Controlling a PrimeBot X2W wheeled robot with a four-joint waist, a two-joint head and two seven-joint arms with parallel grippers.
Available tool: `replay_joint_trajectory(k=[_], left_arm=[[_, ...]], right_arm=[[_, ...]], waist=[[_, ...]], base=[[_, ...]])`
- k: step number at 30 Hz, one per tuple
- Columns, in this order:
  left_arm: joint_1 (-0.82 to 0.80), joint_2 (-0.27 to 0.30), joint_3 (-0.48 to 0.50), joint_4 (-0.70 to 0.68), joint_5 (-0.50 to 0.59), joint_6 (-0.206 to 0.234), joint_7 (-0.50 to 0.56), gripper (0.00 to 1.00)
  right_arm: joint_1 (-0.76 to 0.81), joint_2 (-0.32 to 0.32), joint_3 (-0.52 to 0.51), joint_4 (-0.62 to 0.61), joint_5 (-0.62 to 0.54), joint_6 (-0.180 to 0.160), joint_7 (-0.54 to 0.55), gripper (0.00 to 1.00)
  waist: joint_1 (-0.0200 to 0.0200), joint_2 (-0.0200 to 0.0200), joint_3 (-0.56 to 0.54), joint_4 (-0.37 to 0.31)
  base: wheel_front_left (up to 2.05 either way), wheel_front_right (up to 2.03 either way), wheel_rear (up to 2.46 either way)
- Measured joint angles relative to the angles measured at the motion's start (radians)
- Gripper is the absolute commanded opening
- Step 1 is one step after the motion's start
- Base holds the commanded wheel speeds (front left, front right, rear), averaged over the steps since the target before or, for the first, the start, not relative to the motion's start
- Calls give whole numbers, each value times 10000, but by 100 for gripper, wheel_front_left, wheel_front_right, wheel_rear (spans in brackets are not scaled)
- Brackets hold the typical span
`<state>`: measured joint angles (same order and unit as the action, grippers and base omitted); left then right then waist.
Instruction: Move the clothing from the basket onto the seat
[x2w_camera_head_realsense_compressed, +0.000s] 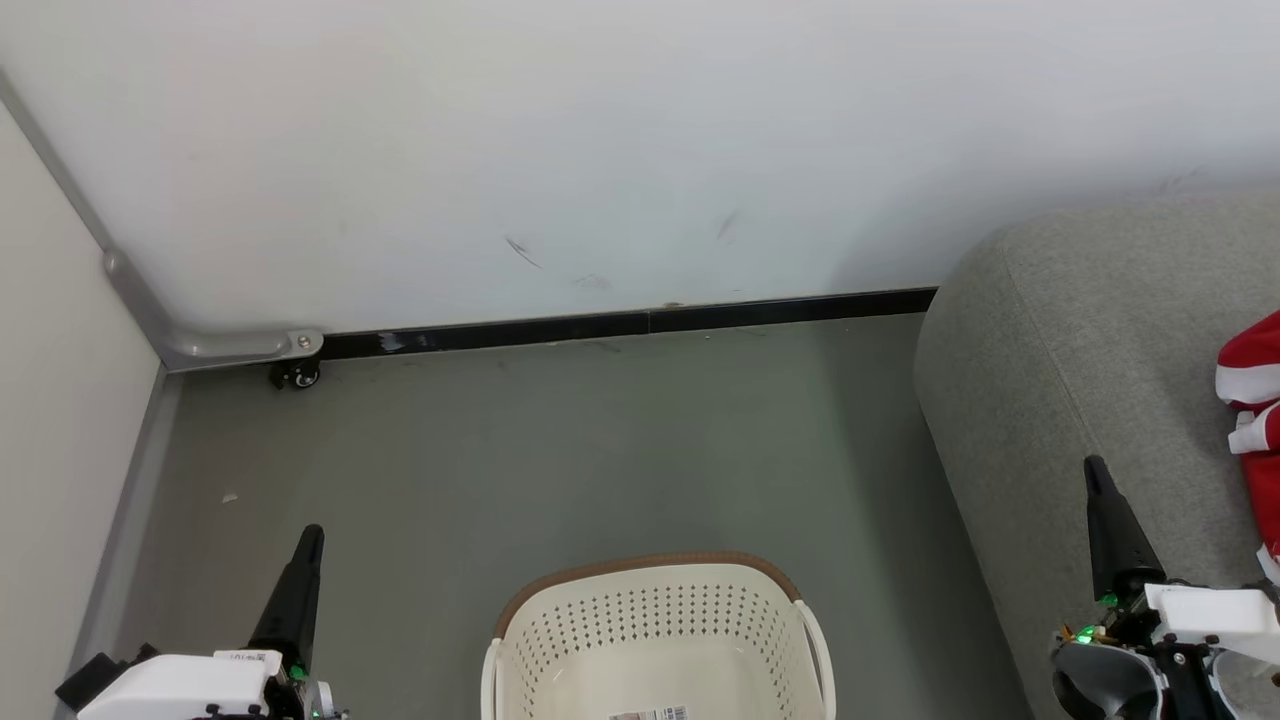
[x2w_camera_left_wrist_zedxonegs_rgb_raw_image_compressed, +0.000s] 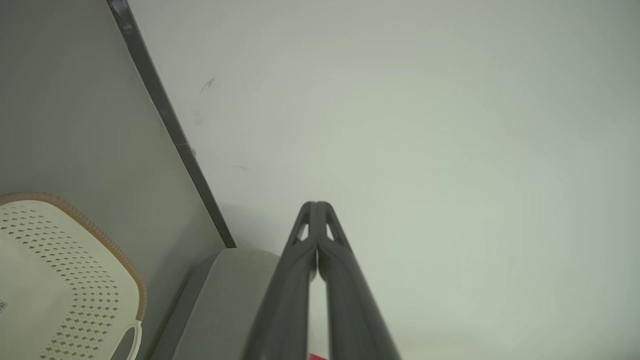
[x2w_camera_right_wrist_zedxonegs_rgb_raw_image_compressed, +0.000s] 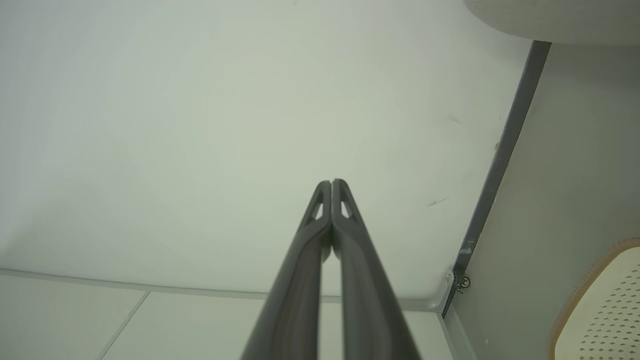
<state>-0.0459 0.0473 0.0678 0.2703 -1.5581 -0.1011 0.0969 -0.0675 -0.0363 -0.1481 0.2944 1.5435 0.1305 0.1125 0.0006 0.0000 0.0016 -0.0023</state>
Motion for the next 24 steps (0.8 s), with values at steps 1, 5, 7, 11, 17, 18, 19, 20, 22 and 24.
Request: replay_joint_trajectory(k=[1,5,7,11,17,18,19,20,22,24], left_arm=[[-4,-15,38,0,-115,-40,2,0],[-21,-58,121,0,-460,-134,86,0],[-23,-73,123,0,-460,-134,86,0],[-26,-79,125,8,-460,-134,86,0],[-30,-79,125,15,-460,-134,86,0],[-31,-81,125,17,-460,-134,86,0],[-33,-81,125,19,-460,-134,86,0],[-35,-81,125,23,-460,-136,86,0],[-50,-81,125,29,-460,-136,86,0],[-73,-81,125,33,-462,-136,86,0]], right_arm=[[-5,0,-4,-12,165,0,21,0],[-8,-2,-19,-42,514,0,94,0],[-8,-2,-17,-46,514,0,94,0],[-8,-2,-15,-58,514,0,94,0],[-8,-2,-10,-73,514,0,94,0],[-8,-2,-10,-77,514,0,94,0],[-8,-2,-8,-79,514,0,94,0],[-8,-2,-8,-82,514,0,92,0],[-8,-2,-6,-86,514,0,92,0],[-8,-2,-4,-88,514,0,92,0]], waist=[[0,0,2,8],[0,0,7,20],[-1,0,7,20],[-1,0,7,21],[-1,0,8,21],[-1,0,8,21],[-1,0,8,21],[-1,0,8,21],[-1,0,8,21],[-2,0,8,21]], base=[[0,0,0],[0,0,0],[0,0,0],[0,0,0],[0,0,0],[0,0,0],[0,0,0],[0,0,0],[0,0,0],[0,0,0]])
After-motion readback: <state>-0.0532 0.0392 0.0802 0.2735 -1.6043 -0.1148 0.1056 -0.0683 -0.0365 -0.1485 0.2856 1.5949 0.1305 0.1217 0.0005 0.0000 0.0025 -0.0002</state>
